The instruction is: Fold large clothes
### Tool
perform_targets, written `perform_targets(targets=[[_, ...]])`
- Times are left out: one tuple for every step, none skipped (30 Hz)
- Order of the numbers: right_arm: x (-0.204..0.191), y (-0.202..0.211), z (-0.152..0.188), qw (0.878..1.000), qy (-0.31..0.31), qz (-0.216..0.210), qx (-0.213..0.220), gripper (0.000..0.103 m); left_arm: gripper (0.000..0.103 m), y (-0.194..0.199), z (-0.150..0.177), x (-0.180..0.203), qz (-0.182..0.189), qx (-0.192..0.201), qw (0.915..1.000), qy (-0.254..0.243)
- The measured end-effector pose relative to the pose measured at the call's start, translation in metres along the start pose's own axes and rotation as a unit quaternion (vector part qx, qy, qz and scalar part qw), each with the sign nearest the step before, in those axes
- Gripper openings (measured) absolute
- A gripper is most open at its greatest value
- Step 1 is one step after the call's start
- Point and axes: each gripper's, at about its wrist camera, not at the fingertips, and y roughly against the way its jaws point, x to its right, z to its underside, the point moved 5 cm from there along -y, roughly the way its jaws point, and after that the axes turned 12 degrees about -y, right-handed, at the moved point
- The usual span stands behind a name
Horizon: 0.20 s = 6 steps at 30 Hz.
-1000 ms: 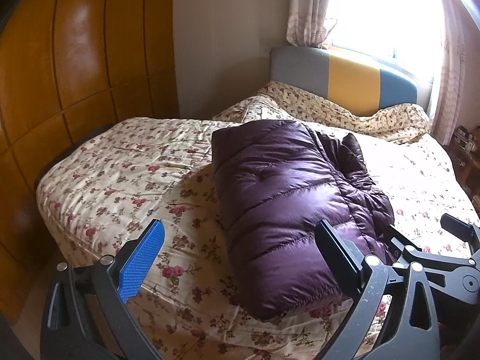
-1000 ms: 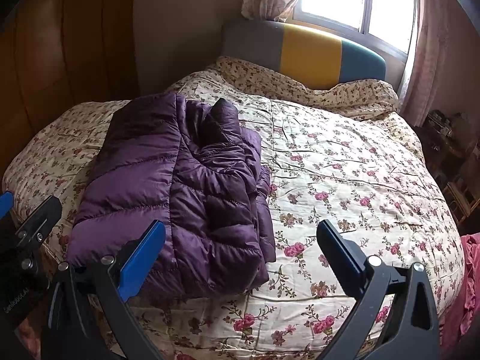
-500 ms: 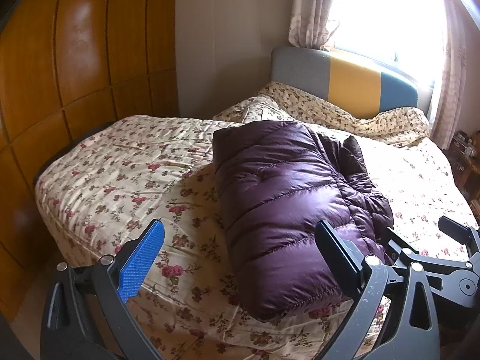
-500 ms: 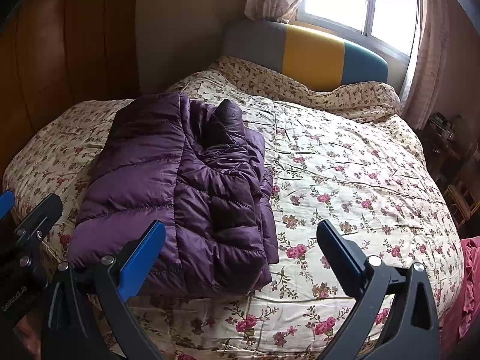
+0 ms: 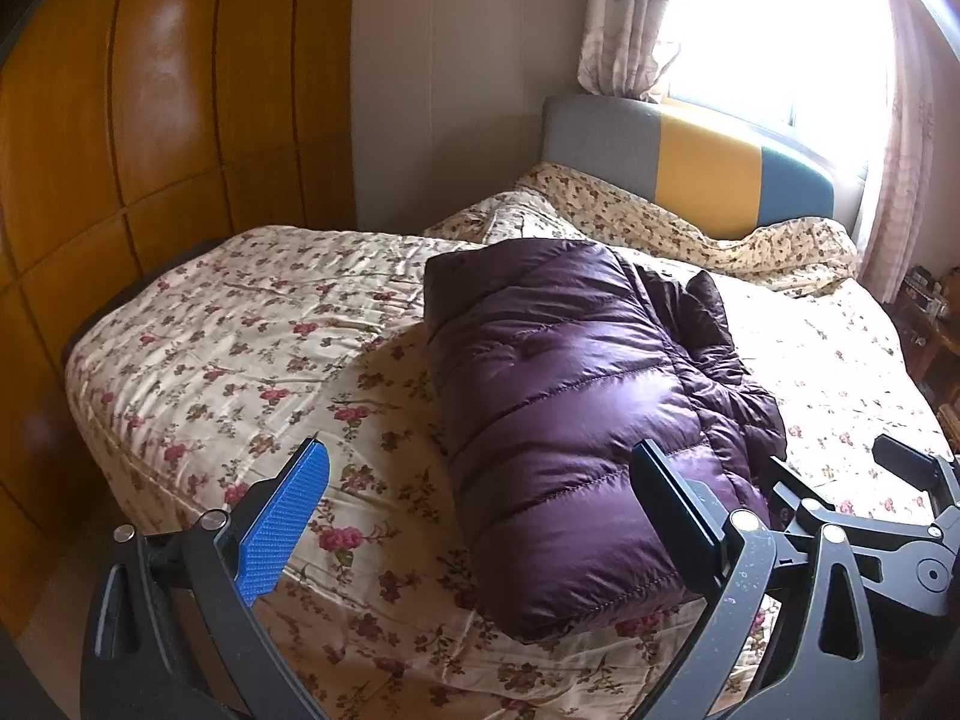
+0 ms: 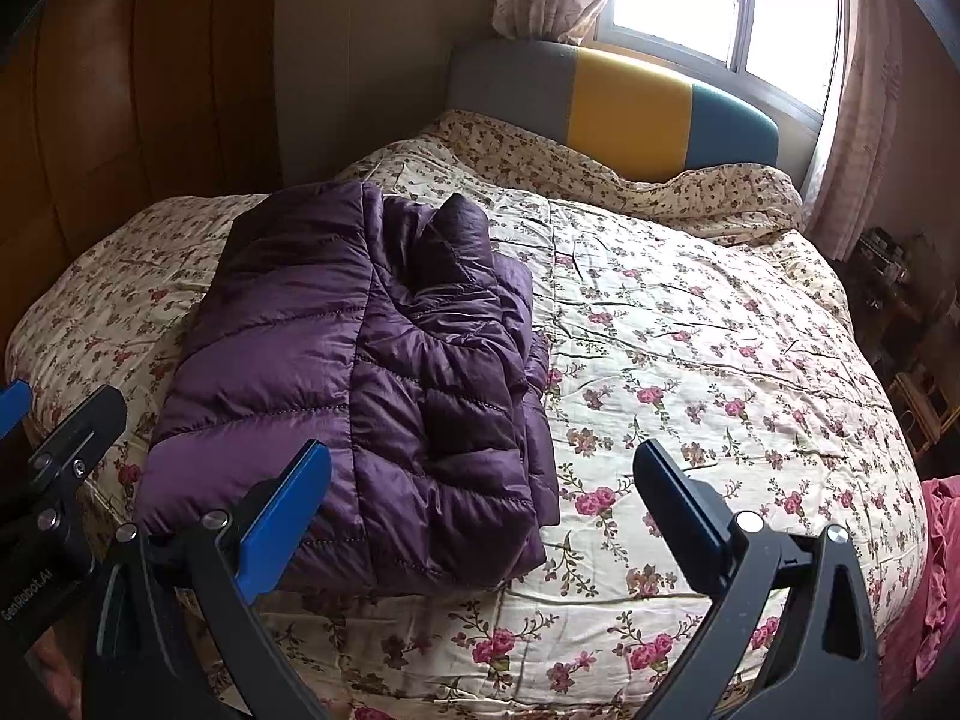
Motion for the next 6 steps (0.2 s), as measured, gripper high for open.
perform_targets(targets=[[0.0,-0.0001,0.0,1.0,0.0,0.0,0.0,0.1,0.099,-0.0003,-0.0001,-0.0009,-0.001,-0.001,1.0,0.002],[0.0,-0.0001,0.0001,1.0,0.0,-0.001,-0.001,0.1,0.099,-0.0005,0.0004,-0.0012,-0.002,-0.002,1.0,0.004],[0.0,0.0,0.0001,1.0,-0.001,-0.001,0.0,0.1,0.099,-0.0009,0.001,-0.0022,-0.003,-0.003,1.0,0.006],[-0.0001,0.0,0.0002,1.0,-0.001,-0.001,0.0,0.1,0.099,-0.0015,0.0014,-0.003,-0.003,-0.005,1.0,0.007],[0.0,-0.0002,0.0,1.0,0.0,-0.001,0.0,0.1,0.099,-0.0017,0.0017,-0.0036,-0.002,-0.005,0.9999,0.008],[0.0,0.0,0.0004,1.0,0.0,-0.001,0.0,0.1,0.099,-0.0014,0.0018,-0.0039,-0.001,-0.005,0.9999,0.009]])
